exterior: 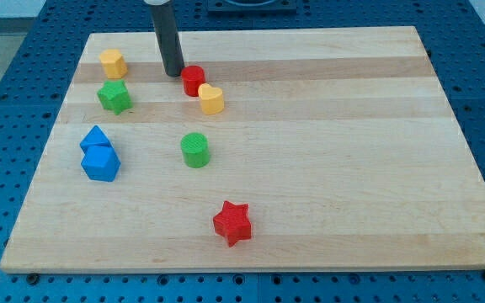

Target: Move the red circle slightly to the left

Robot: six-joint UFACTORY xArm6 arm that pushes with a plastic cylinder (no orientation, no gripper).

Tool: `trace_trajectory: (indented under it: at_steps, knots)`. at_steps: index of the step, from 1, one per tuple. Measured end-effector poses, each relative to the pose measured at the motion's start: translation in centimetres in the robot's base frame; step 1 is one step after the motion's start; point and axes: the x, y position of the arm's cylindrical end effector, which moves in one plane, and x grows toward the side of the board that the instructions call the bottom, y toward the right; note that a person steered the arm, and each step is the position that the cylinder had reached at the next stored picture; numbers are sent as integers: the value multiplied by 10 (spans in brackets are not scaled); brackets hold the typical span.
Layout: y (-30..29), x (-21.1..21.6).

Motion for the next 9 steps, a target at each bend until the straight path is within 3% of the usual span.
trace_trajectory:
  at_steps: [3,4,6,7,8,9]
  knots:
    - [12,46]
    - [25,19]
    - [30,22]
    - [30,61]
    - [55,50]
    - [80,-4]
